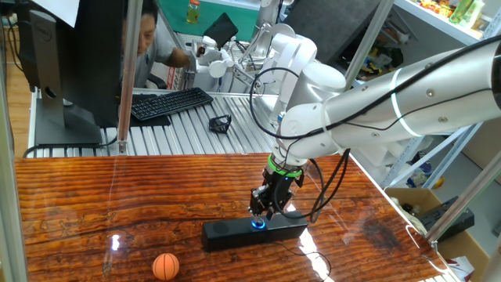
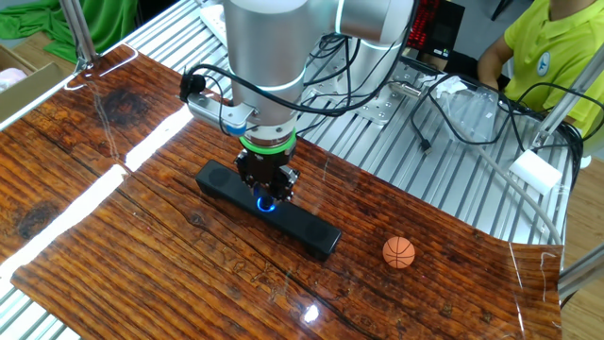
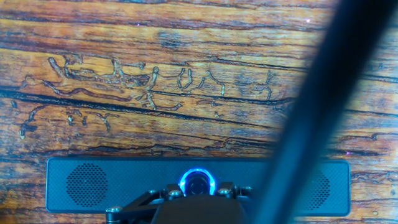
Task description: Turn the knob to increase the volume of the speaker
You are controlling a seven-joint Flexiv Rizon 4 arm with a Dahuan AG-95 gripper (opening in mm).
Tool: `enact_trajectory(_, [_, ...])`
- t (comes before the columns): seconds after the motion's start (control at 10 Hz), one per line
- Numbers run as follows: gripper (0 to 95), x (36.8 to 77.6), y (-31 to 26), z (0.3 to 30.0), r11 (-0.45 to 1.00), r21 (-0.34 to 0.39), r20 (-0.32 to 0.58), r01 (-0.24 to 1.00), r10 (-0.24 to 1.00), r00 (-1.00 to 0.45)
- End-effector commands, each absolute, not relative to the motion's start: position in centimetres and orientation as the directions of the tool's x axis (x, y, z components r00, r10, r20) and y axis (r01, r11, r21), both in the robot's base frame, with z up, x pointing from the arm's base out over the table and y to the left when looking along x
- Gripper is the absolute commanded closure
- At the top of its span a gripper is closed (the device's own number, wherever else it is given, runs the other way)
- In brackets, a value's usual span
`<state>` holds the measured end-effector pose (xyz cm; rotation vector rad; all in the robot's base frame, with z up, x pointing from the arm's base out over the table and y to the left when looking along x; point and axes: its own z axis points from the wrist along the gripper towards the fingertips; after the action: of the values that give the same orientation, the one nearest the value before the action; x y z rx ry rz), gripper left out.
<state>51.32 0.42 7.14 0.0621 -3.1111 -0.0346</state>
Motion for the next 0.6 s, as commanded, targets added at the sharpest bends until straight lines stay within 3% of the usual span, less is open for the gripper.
enact_trajectory(0.1, [76.0, 51.29, 0.45, 7.13, 0.999, 0.023, 0.030, -0.045, -0.045, -0.999])
enact_trajectory(0.5, [76.0, 51.25, 0.55, 7.00, 0.999, 0.023, 0.026, -0.040, -0.041, -0.999])
enact_trajectory(0.6, [57.0, 51.25, 0.55, 6.99, 0.999, 0.022, 0.026, -0.037, -0.038, -0.999])
